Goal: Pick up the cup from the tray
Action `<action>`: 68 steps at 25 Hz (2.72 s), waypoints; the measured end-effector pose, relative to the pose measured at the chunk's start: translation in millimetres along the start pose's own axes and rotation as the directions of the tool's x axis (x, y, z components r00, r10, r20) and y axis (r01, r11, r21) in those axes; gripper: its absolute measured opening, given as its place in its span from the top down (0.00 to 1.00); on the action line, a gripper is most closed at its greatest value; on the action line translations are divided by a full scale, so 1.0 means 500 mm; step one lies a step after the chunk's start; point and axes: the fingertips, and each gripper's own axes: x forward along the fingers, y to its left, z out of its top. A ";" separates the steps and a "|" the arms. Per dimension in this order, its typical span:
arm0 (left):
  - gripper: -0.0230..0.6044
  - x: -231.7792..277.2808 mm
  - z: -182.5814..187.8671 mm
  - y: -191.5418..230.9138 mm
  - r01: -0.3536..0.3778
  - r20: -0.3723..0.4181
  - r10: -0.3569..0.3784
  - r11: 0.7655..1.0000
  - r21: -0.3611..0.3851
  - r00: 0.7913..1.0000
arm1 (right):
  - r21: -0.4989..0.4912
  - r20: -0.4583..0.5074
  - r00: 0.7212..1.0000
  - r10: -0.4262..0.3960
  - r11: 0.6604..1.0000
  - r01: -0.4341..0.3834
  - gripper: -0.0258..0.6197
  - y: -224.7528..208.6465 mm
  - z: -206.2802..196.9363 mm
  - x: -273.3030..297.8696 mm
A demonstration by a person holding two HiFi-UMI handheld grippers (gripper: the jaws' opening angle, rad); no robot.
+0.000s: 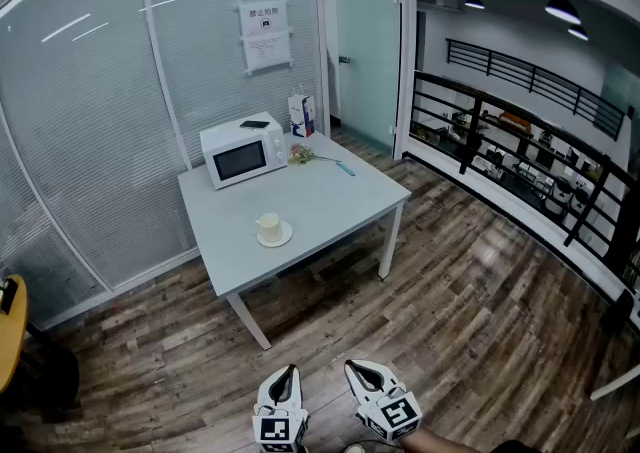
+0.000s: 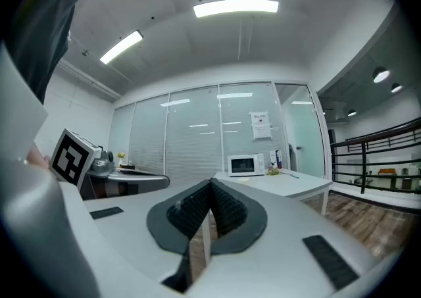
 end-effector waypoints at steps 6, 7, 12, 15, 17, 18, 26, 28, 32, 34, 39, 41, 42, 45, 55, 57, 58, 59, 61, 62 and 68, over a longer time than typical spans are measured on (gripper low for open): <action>0.96 0.005 0.010 -0.018 -0.001 0.000 0.001 1.000 0.020 1.000 | -0.020 0.048 0.999 0.003 1.000 -0.002 0.95 -0.013 0.026 -0.018; 0.96 0.005 0.011 -0.021 -0.001 0.000 0.001 1.000 0.023 1.000 | -0.021 0.048 0.999 0.001 1.000 0.000 0.95 -0.016 0.026 -0.022; 0.96 0.014 0.007 -0.037 0.010 -0.009 -0.010 1.000 0.026 1.000 | 0.000 0.072 0.997 -0.022 1.000 0.022 0.95 -0.035 0.033 -0.037; 0.96 0.030 0.006 -0.036 0.016 -0.016 -0.015 0.999 0.028 1.000 | 0.005 0.107 0.994 -0.035 0.999 0.035 0.95 -0.050 0.047 -0.034; 0.96 0.046 0.003 -0.027 0.024 -0.023 -0.023 0.999 0.029 0.999 | 0.014 0.114 0.993 -0.043 0.999 0.042 0.95 -0.062 0.051 -0.020; 0.96 0.057 0.001 -0.021 0.030 -0.026 -0.029 0.999 0.029 0.999 | 0.019 0.114 0.992 -0.047 0.999 0.045 0.95 -0.069 0.051 -0.009; 0.96 0.199 0.014 0.067 0.063 -0.019 -0.063 0.998 0.016 0.998 | 0.012 0.100 0.993 -0.058 0.998 0.057 0.95 -0.135 0.076 0.131; 0.96 0.240 0.025 0.099 0.071 -0.009 -0.071 0.997 0.013 0.997 | -0.003 0.096 0.994 -0.060 0.998 0.061 0.95 -0.150 0.087 0.179; 0.96 0.313 0.044 0.172 0.095 -0.002 -0.095 0.995 0.013 0.995 | -0.011 0.090 0.992 -0.086 0.996 0.087 0.95 -0.176 0.107 0.273; 0.96 0.348 0.051 0.210 0.107 0.001 -0.107 0.994 0.016 0.994 | -0.009 0.087 0.991 -0.101 0.995 0.102 0.95 -0.190 0.112 0.319; 0.96 0.416 0.060 0.294 0.116 0.008 -0.116 0.993 0.020 0.993 | 0.008 0.073 0.990 -0.123 0.992 0.123 0.95 -0.205 0.108 0.409; 0.96 0.430 0.063 0.314 0.113 0.007 -0.113 0.993 0.020 0.994 | 0.007 0.060 0.991 -0.123 0.992 0.123 0.95 -0.206 0.109 0.430; 0.96 0.437 0.064 0.321 0.112 0.006 -0.112 0.994 0.020 0.994 | 0.006 0.054 0.991 -0.123 0.992 0.122 0.95 -0.208 0.108 0.439; 0.96 0.469 0.059 0.338 0.108 0.000 -0.108 0.994 0.016 0.994 | 0.008 0.044 0.992 -0.121 0.993 0.121 0.95 -0.230 0.100 0.469; 0.96 0.630 0.047 0.377 0.047 -0.026 -0.047 0.999 0.016 0.999 | 0.015 0.041 0.998 -0.045 0.999 0.044 0.95 -0.369 0.080 0.604; 0.96 0.674 0.053 0.388 0.025 -0.025 -0.024 1.000 0.015 0.999 | 0.015 0.041 0.999 -0.013 1.000 0.013 0.95 -0.401 0.085 0.637; 0.96 0.695 0.056 0.392 0.016 -0.023 -0.016 1.000 0.012 1.000 | 0.011 0.040 0.999 0.005 1.000 -0.006 0.95 -0.414 0.088 0.651; 0.96 0.718 0.058 0.394 0.010 -0.019 -0.010 1.000 0.005 1.000 | 0.004 0.037 0.999 0.024 1.000 -0.024 0.95 -0.427 0.090 0.662; 0.96 0.761 0.062 0.391 0.003 -0.013 -0.003 1.000 -0.011 1.000 | -0.014 0.024 0.998 0.052 0.999 -0.052 0.95 -0.460 0.086 0.677; 0.96 0.780 0.065 0.389 -0.001 -0.012 0.001 1.000 -0.011 1.000 | -0.018 0.020 0.998 0.060 0.998 -0.060 0.95 -0.479 0.084 0.683; 0.96 0.859 0.059 0.408 -0.063 -0.038 0.063 0.998 -0.001 0.997 | 0.027 0.030 0.994 0.104 0.994 -0.105 0.95 -0.552 0.084 0.743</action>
